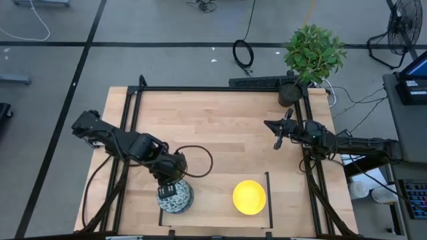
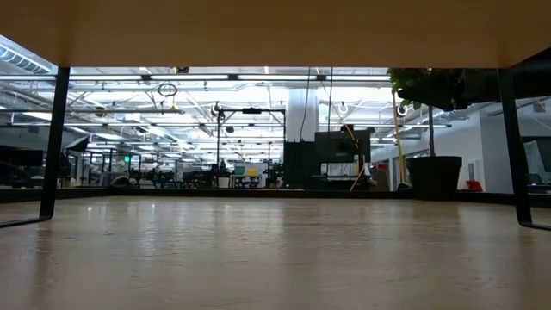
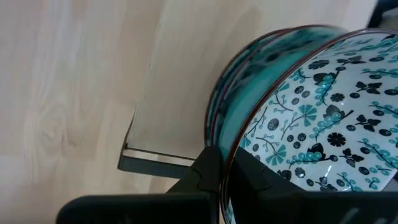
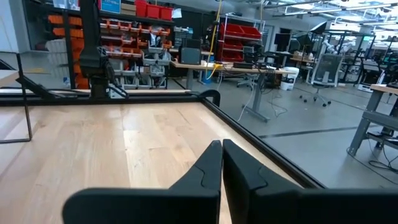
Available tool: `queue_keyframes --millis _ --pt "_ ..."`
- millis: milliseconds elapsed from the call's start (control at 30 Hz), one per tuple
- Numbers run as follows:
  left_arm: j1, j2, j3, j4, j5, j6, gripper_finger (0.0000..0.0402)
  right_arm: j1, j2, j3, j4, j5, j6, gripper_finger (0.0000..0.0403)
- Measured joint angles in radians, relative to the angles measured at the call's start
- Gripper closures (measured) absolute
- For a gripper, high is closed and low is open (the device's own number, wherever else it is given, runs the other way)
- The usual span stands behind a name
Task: Pick & Place Mini bowls
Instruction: Stack the white bowl on the white bowl on the shelf
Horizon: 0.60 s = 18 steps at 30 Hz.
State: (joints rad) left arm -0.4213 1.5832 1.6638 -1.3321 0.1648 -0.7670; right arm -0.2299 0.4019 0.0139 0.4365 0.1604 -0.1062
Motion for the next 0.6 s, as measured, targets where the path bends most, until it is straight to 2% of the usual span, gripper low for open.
queue_keyframes --millis 167,433,600 --pt "0.006 0.036 0.0 -0.022 0.015 -0.01 0.0386 0.0 0.0 0.0 -0.001 0.0 0.0 0.0403" --pt "0.01 0.047 0.0 -0.013 0.025 -0.001 0.0342 0.0 0.0 0.0 -0.008 0.0 0.001 0.0403" --pt "0.028 0.037 0.0 0.043 0.085 0.009 0.0331 0.0 0.0 0.0 -0.008 0.0 0.001 0.0403"
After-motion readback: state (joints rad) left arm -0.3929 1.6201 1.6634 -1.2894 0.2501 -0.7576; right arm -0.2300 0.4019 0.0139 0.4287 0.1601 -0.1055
